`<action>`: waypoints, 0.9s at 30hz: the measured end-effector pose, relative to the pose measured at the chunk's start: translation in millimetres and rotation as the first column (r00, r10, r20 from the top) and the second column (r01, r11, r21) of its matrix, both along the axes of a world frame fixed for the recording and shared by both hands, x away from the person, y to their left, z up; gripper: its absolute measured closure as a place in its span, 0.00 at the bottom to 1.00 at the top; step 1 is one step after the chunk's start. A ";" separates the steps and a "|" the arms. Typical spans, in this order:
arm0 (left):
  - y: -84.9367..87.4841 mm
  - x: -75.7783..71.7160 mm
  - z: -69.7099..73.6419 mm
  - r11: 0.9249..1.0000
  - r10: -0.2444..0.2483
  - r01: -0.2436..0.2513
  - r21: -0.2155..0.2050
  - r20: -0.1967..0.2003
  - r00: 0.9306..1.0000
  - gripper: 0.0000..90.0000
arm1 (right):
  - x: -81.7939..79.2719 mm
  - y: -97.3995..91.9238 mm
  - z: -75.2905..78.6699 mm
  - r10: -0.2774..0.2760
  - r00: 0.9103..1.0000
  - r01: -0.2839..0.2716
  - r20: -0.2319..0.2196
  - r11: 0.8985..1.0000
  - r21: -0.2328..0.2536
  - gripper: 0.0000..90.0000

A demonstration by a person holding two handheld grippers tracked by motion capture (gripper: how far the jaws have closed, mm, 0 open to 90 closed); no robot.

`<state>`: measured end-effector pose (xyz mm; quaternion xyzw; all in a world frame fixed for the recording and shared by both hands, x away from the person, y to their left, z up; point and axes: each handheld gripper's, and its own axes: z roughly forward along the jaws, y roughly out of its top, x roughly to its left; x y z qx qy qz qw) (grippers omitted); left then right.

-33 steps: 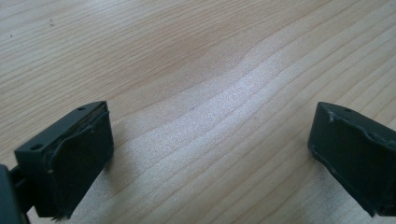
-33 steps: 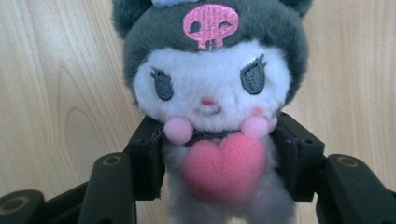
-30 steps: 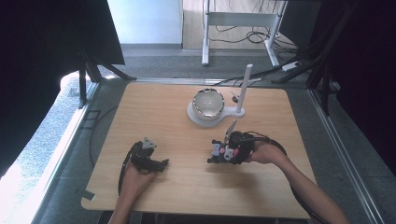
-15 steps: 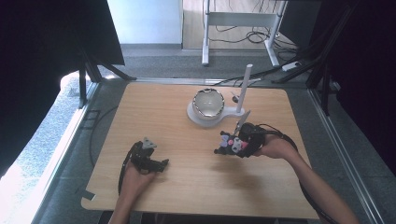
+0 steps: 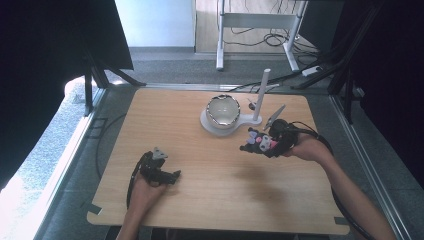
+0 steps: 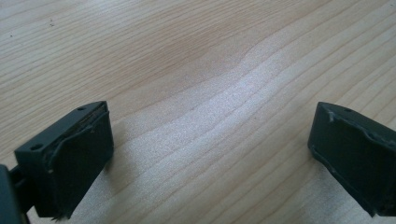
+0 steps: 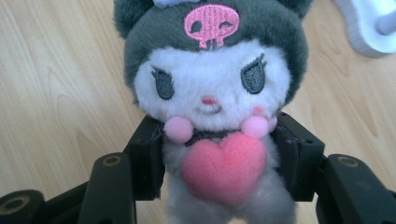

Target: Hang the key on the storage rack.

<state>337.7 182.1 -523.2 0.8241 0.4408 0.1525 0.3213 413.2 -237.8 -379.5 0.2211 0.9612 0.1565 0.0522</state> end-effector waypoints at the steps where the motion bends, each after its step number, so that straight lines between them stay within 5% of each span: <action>1: 0.0 0.0 0.0 1.000 0.000 0.000 0.000 0.000 1.000 0.00 | 0.9 -1.8 2.0 -0.012 1.000 0.012 0.000 1.000 -0.002 0.48; 27: -0.3 0.4 -0.1 1.000 -0.002 0.002 -0.001 0.001 1.000 0.00 | 33.6 -39.6 50.2 -0.152 0.987 0.151 0.059 0.988 0.014 0.48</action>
